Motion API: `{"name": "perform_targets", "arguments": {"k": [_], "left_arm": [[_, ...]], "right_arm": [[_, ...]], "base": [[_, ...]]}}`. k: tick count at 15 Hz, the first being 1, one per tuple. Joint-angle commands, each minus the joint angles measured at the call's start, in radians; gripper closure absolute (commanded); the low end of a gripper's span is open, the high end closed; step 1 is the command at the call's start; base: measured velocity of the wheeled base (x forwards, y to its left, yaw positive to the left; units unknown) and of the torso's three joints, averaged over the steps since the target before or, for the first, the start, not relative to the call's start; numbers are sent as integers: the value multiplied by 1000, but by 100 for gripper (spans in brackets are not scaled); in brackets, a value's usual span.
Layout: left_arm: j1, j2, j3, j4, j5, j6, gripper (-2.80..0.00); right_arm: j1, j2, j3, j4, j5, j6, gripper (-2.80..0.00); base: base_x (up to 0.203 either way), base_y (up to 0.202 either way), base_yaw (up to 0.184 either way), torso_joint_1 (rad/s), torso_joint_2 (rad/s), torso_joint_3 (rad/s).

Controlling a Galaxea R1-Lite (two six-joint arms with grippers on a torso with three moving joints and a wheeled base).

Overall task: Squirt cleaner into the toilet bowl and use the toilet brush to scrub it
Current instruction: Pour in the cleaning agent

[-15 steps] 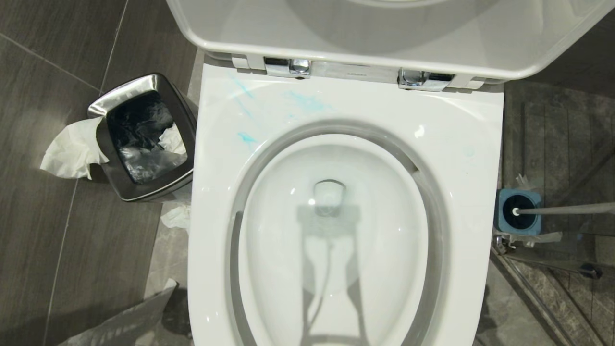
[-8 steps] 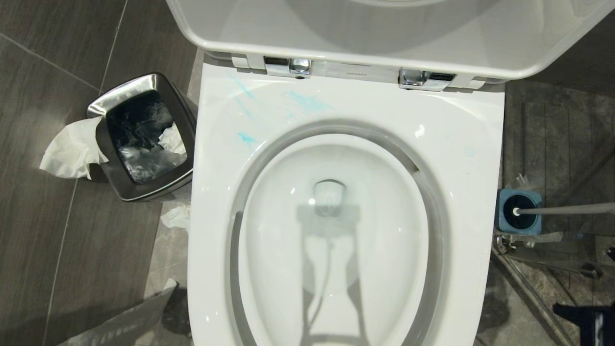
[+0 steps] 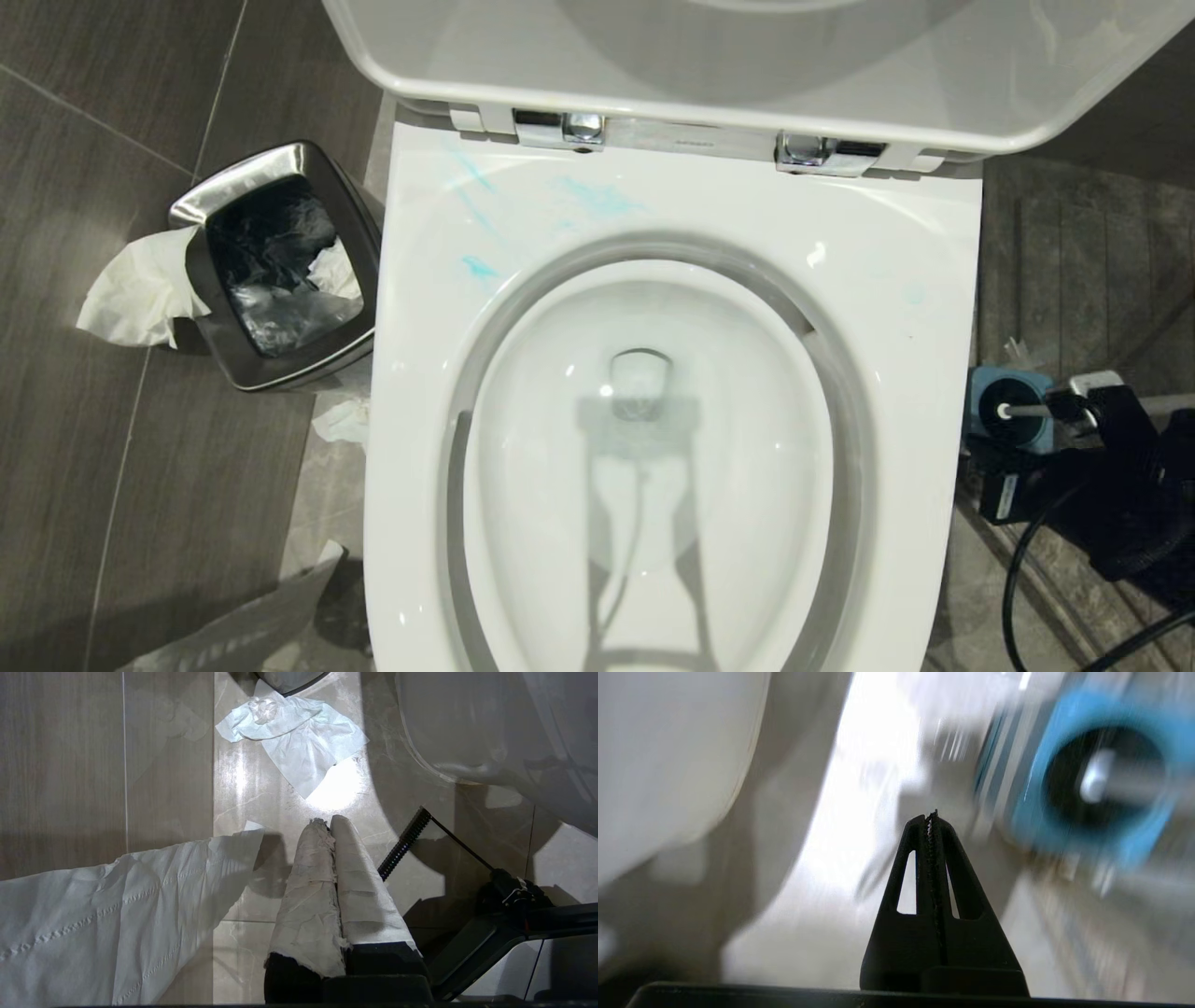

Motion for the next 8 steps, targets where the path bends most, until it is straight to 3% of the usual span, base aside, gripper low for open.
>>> {"name": "perform_targets", "arguments": {"k": [1, 8], "left_arm": [[0, 2, 0, 1, 0, 1, 0], [0, 2, 0, 1, 0, 1, 0]], "right_arm": [[0, 154, 62, -344, 1, -30, 0], [1, 146, 106, -359, 33, -22, 0]], "base": [[0, 0, 0, 0, 0, 0], [0, 0, 0, 0, 0, 0]]}}
